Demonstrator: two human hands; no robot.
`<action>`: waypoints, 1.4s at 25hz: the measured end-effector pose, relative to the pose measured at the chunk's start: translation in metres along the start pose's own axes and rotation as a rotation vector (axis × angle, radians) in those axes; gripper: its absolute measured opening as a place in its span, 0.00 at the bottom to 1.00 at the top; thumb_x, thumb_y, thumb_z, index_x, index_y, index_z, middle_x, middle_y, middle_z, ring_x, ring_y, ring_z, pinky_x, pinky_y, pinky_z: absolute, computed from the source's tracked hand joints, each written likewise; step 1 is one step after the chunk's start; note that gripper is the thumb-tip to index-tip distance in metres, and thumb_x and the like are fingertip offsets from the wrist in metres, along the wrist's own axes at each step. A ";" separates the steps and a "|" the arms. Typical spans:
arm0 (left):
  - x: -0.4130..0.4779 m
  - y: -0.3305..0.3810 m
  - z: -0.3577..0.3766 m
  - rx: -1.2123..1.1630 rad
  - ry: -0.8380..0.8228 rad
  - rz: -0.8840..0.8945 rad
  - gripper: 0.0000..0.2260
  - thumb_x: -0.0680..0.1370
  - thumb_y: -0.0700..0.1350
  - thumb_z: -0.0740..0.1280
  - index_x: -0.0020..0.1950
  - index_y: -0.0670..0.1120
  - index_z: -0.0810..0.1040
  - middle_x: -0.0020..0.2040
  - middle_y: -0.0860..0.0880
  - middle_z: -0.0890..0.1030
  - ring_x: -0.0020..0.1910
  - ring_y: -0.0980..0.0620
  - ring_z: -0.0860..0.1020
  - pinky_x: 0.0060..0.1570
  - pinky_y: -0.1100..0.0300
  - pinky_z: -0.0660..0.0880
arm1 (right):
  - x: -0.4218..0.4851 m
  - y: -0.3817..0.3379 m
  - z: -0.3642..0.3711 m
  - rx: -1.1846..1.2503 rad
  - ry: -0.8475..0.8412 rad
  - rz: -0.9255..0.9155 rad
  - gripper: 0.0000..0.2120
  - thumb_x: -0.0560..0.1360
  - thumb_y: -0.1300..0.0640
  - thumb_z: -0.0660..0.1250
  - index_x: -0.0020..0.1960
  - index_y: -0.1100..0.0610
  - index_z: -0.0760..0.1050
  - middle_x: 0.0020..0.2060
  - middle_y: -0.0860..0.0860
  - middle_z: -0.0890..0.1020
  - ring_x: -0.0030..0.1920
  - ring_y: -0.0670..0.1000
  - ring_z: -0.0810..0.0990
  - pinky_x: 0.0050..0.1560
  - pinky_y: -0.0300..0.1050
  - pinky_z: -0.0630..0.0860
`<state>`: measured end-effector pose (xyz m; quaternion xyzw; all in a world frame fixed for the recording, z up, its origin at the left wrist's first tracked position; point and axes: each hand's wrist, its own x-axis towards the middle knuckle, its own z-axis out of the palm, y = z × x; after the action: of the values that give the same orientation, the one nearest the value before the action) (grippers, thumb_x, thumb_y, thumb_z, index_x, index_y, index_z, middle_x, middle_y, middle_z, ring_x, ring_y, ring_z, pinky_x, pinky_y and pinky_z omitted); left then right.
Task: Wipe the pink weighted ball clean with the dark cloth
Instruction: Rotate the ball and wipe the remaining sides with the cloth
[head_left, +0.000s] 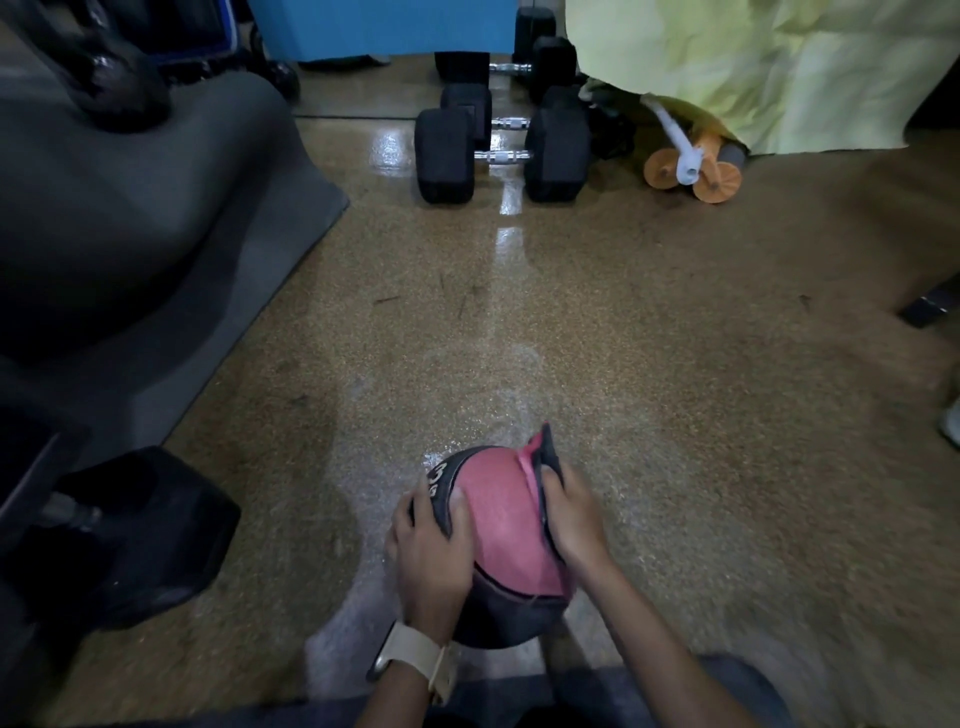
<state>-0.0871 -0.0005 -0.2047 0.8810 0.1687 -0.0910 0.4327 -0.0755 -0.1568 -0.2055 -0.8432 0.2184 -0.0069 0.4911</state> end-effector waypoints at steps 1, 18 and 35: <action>0.001 0.001 -0.002 0.060 -0.016 0.076 0.39 0.72 0.69 0.44 0.78 0.55 0.68 0.78 0.45 0.69 0.78 0.41 0.64 0.78 0.43 0.58 | -0.003 -0.002 0.004 -0.121 0.009 -0.099 0.20 0.77 0.43 0.51 0.59 0.49 0.76 0.57 0.50 0.80 0.59 0.53 0.76 0.57 0.38 0.69; 0.046 0.043 0.002 0.035 -0.084 0.019 0.17 0.80 0.61 0.61 0.64 0.60 0.81 0.65 0.51 0.82 0.66 0.43 0.78 0.68 0.41 0.72 | -0.079 0.004 0.026 -0.403 0.078 -0.369 0.25 0.78 0.45 0.52 0.74 0.44 0.61 0.74 0.51 0.63 0.75 0.55 0.58 0.73 0.57 0.54; 0.037 0.028 0.008 -0.023 0.015 0.038 0.30 0.74 0.65 0.55 0.68 0.54 0.80 0.67 0.49 0.81 0.66 0.42 0.78 0.69 0.46 0.72 | -0.007 -0.030 0.027 -0.408 0.087 -0.083 0.29 0.74 0.41 0.44 0.68 0.48 0.69 0.70 0.49 0.71 0.71 0.56 0.65 0.71 0.57 0.59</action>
<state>-0.0419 -0.0148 -0.2004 0.8797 0.1560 -0.0742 0.4430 -0.0651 -0.1191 -0.1929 -0.9324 0.2012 -0.0193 0.2997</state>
